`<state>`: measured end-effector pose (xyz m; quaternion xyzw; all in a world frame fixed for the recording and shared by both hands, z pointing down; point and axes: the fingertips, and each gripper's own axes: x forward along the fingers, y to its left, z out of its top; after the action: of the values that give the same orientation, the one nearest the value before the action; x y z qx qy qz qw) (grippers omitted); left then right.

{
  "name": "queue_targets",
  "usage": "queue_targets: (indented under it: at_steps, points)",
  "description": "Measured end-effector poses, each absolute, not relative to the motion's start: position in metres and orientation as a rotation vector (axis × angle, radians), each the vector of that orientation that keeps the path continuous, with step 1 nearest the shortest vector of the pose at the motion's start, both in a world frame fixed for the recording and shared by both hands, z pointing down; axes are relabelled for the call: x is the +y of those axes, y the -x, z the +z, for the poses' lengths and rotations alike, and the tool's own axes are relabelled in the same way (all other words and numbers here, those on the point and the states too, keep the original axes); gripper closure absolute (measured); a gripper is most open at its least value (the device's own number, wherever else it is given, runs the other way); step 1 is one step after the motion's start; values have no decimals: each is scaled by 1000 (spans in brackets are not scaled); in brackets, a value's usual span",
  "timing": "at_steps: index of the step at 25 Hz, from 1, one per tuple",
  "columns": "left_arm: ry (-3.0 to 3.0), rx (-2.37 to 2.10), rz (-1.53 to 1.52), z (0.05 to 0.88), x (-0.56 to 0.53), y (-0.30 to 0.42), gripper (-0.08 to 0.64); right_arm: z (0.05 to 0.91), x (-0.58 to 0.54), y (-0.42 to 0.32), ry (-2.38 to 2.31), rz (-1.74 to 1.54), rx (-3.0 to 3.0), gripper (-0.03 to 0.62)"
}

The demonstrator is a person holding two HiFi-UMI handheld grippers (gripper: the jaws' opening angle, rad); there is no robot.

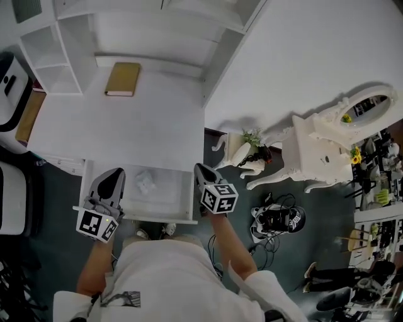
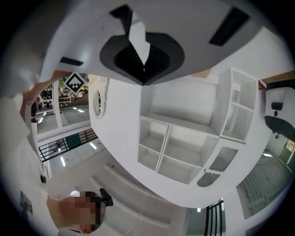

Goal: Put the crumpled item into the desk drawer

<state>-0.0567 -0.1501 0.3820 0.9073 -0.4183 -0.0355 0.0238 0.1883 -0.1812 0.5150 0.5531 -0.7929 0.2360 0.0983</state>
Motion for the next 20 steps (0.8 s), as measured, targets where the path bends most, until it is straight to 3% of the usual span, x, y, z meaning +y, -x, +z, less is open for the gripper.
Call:
queue_targets:
  at_steps: [9,20]
  points:
    - [-2780,-1422,-190,346,-158,58,545,386,-191,-206,-1677,309,-2560,583]
    - [-2788,-1585,-246,304,-147,61,545,308,-166,-246,-1772,160,-2706,583]
